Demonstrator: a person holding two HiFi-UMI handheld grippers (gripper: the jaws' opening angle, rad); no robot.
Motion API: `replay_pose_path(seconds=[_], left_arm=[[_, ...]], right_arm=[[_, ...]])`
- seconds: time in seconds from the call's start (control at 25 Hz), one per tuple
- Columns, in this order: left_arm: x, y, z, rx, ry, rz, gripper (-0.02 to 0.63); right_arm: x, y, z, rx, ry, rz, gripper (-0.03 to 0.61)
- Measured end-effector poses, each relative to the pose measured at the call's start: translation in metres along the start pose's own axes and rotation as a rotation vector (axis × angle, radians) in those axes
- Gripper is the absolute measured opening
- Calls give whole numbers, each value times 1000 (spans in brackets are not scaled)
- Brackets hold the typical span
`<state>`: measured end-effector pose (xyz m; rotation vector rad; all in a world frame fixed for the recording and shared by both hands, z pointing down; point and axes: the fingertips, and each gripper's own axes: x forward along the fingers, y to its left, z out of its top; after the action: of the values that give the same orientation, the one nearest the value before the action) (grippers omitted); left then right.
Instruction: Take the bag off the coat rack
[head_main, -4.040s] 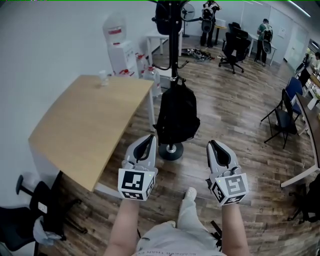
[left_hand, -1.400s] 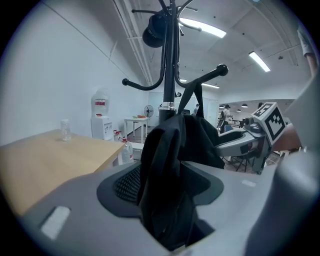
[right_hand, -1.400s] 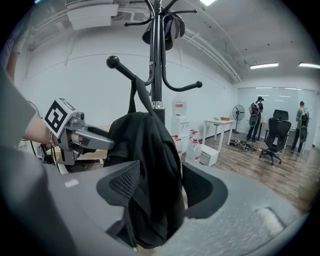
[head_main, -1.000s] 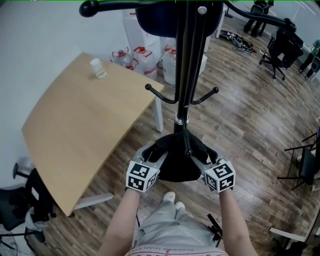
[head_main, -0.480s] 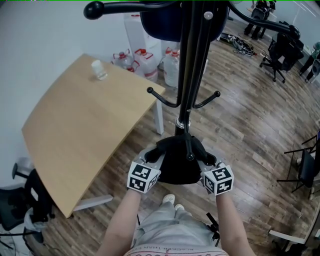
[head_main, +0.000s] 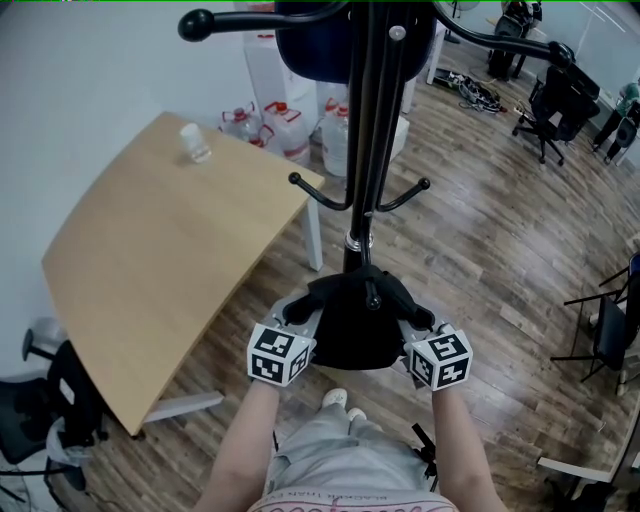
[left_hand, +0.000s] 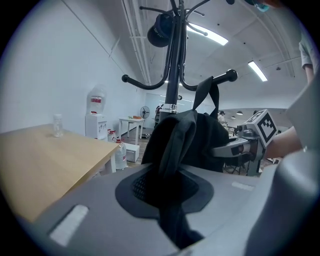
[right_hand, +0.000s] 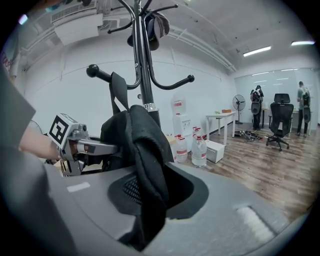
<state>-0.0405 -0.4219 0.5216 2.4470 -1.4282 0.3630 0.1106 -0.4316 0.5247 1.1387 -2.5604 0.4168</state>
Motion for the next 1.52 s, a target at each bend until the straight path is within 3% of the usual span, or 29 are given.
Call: replay_pose_path(seconds=[0.92,1.24,1.52], left_arm=[[-74,-39,23,19,-89,60,64],[-121,-38,25,0,-151,154,63],[-170,-17,45,48,-244,278,63]], right_arm=[[-65,47,25,-101,-66,21,59],[-72,83,38,-159,-103,70,58],[-65,125,66,-217,-168,110,58]])
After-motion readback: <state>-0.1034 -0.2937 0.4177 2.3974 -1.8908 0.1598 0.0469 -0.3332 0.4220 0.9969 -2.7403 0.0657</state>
